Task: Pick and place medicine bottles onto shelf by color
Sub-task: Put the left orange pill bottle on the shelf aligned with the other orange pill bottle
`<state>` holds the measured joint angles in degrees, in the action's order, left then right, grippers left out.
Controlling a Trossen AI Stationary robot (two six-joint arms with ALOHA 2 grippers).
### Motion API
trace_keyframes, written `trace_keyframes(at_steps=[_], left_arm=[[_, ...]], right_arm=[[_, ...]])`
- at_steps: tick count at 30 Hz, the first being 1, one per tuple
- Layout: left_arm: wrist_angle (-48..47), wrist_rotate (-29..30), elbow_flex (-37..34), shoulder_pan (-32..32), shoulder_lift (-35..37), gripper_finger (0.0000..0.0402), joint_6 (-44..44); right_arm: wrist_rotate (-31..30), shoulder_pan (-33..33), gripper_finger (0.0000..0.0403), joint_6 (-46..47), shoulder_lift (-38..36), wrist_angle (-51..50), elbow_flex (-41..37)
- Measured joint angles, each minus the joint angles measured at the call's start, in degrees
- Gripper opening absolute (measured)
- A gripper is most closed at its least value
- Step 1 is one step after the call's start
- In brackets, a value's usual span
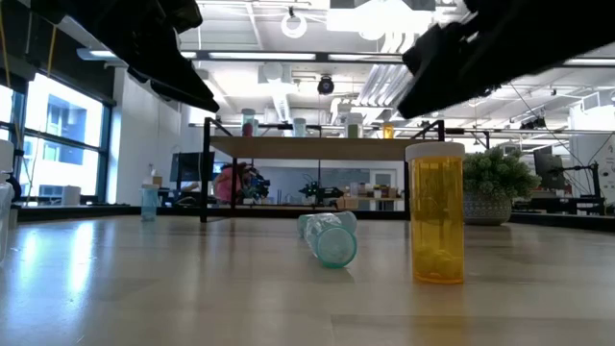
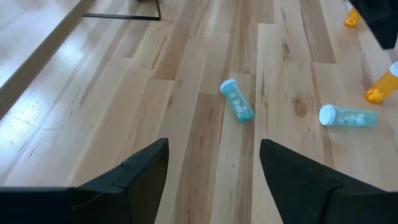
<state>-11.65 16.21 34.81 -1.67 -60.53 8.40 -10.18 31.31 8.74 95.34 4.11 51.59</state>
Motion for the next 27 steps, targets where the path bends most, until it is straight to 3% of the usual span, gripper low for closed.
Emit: trace_keyframes(at_steps=[19,27], left_arm=[[-0.04,0.0,0.0,0.0,0.0,0.0243,0.0],[-0.07,0.0,-0.02,0.0,0.0,0.0243,0.0]], right_arm=[[1.73,-0.02,0.0237,1.48,7.84,7.79,0.0],[1.67,-0.02,0.0178,1.74,7.84,7.64,0.0]])
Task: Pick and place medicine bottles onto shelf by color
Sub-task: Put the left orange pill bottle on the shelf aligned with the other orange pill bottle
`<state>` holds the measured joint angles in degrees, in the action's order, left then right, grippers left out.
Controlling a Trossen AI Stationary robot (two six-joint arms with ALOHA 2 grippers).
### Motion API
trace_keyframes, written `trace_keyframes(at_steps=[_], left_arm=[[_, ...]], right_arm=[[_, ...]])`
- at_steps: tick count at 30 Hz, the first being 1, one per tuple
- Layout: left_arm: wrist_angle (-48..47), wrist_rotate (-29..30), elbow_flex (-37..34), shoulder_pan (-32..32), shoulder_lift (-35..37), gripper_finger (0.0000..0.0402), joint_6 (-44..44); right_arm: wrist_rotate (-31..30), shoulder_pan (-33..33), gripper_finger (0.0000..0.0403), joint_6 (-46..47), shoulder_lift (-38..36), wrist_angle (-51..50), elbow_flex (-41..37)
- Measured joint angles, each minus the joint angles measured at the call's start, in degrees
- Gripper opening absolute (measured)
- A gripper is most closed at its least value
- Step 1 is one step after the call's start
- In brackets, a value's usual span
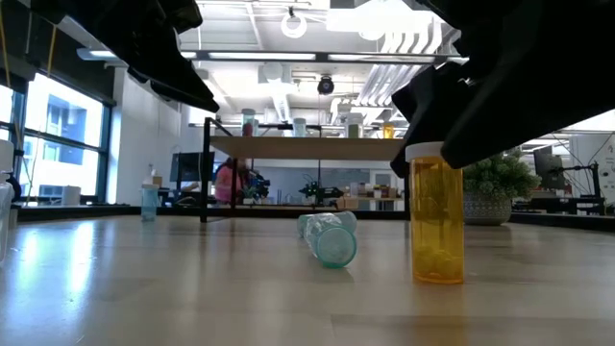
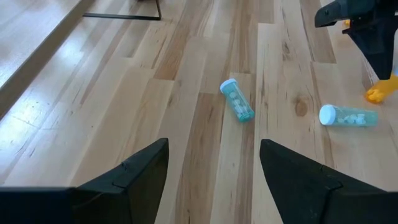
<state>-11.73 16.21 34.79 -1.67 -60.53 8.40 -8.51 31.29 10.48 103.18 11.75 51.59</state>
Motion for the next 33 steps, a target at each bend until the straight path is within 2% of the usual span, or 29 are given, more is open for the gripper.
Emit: trace_keyframes(at_steps=[6,10,20,25,33], left_arm=[[0.0,0.0,0.02,0.0,0.0,0.0243,0.0],[0.0,0.0,0.01,0.0,0.0,0.0243,-0.01],[-0.01,0.0,0.0,0.02,0.0,0.0243,0.0],[-0.02,0.0,0.02,0.02,0.0,0.0243,-0.02],[-0.04,0.0,0.02,0.02,0.0,0.0243,0.0]], right_arm=[[-0.01,0.0,0.0124,0.0,0.0,0.0,0.0],[-0.07,0.0,0.0103,-0.41,0.0,0.0,0.0],[-0.86,0.0,0.0109,-2.39,-2.66,-2.21,0.02],[-4.54,0.0,0.0105,-5.96,-7.84,-4.51,0.02],[-16.17,-1.06,0.0109,-14.86,-19.37,-10.8,0.02]])
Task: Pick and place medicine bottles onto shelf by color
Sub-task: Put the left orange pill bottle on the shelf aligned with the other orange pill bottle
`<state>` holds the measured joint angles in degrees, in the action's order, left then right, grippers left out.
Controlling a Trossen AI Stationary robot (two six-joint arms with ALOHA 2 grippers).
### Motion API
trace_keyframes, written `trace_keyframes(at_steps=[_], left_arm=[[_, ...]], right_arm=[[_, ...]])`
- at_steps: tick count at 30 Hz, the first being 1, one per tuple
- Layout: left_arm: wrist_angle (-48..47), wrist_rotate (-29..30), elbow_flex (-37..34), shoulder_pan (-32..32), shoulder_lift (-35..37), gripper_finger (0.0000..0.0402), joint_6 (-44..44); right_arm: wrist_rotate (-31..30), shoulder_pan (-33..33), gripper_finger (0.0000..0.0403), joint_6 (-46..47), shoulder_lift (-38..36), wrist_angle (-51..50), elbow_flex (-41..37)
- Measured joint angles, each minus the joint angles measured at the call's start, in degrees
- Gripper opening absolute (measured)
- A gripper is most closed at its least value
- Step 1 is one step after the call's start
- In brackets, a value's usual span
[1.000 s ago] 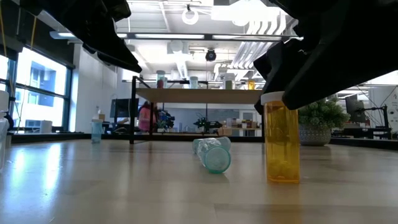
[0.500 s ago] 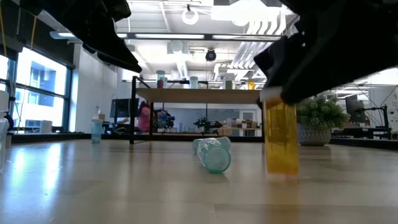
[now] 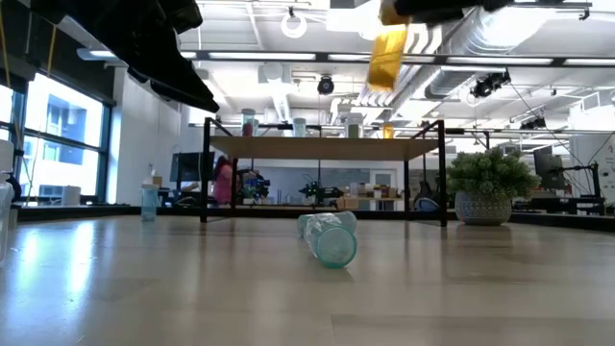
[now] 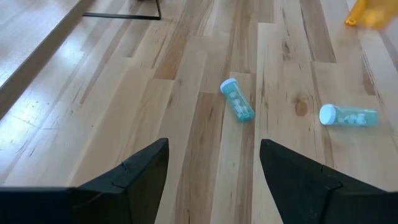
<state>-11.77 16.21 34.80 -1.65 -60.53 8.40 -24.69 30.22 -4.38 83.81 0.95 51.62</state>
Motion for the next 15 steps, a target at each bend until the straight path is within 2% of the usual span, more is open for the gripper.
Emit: trace_keyframes(at_steps=[7,11,15], left_arm=[[0.0,-0.13,-0.02,0.0,0.02,0.0243,0.0],[0.0,-0.2,-0.02,0.0,0.02,0.0243,-0.01],[0.02,-0.61,-0.02,0.0,0.02,0.0243,-0.02]], right_arm=[[-13.66,-3.6,0.0109,-6.46,-10.93,-4.57,0.0],[-23.11,-7.22,0.0109,-9.39,-16.96,-4.95,0.0],[-29.72,-12.03,0.0109,-10.98,-22.38,-5.01,0.0]])
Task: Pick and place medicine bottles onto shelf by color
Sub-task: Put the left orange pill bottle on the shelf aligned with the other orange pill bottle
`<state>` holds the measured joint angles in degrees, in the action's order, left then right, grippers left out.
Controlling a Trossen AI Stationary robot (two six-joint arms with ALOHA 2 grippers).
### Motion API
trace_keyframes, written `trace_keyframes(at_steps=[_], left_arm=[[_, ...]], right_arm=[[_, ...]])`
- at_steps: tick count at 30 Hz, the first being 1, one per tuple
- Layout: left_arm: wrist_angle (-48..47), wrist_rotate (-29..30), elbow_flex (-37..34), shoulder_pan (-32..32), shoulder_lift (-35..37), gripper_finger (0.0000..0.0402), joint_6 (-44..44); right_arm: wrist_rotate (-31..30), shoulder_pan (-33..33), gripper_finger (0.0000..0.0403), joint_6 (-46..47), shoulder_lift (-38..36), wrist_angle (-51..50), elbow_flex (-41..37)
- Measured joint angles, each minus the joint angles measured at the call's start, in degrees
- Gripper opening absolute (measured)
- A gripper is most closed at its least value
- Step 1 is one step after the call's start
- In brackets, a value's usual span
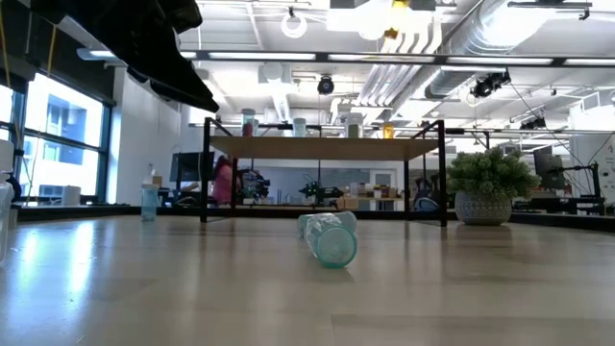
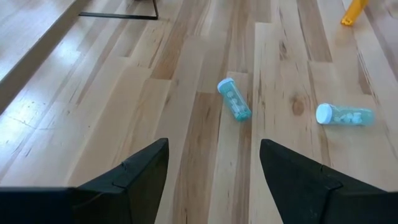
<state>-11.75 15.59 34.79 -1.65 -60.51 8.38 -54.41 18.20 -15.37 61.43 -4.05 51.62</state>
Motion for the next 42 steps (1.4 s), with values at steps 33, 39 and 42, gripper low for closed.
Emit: trace_keyframes(at_steps=[33,39,42], left_arm=[[-0.19,0.0,0.0,0.0,0.0,0.0243,0.02],[-0.21,-0.02,0.0,0.0,0.0,0.0243,0.02],[-0.23,0.0,0.0,0.0,0.0,0.0243,0.02]], right_arm=[[24.09,-39.82,0.011,22.03,5.17,-6.58,0.07],[25.42,-41.49,0.011,22.0,9.33,-6.73,0.07],[26.1,-41.87,0.011,22.02,10.41,-6.83,0.07]])
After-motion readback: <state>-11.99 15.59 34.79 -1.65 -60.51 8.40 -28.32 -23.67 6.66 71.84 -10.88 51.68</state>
